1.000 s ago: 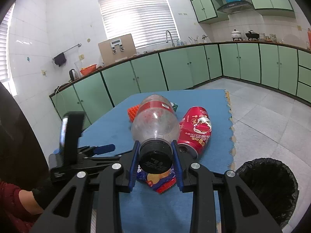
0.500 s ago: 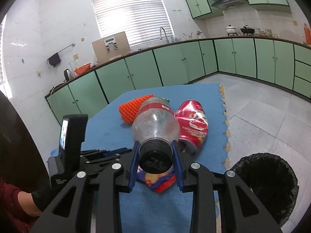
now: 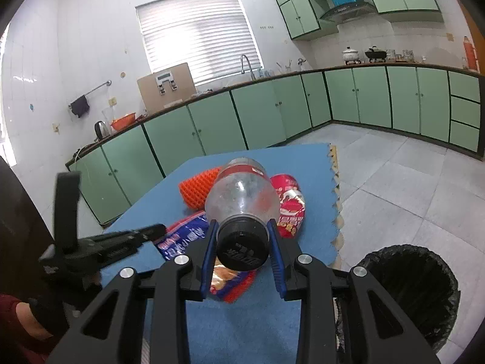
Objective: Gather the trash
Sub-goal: 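Grasp the snack bag with the left tool while the right tool holds the bottle, then carry the bottle and snack bag over the black bin and release both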
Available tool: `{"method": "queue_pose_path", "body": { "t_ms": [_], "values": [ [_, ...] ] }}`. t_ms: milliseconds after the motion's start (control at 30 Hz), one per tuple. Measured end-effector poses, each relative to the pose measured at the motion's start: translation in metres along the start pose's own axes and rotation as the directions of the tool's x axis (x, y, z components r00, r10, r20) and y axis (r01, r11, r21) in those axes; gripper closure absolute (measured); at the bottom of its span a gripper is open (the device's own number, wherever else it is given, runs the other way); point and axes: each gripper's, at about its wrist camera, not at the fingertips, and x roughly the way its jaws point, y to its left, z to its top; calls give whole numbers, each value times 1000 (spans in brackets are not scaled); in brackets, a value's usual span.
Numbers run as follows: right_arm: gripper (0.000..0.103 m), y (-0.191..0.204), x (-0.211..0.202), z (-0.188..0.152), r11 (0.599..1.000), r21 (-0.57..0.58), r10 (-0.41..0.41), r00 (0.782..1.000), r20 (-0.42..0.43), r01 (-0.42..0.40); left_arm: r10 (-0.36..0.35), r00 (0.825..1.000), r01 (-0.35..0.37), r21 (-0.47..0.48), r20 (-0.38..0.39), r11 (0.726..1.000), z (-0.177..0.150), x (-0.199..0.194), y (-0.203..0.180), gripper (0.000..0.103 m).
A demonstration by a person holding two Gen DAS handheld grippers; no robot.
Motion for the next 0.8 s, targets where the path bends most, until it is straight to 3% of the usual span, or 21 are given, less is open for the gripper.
{"method": "queue_pose_path", "body": {
  "t_ms": [333,800],
  "values": [
    [71,2,-26,14,999,-15,-35,998,53,36,-80,991,76,49,103,996,25,-45,-28,103],
    [71,-24,-59,26,992,8,-127,985,121,126,-197,967,177,129,163,976,48,-61,-76,103]
  ]
}}
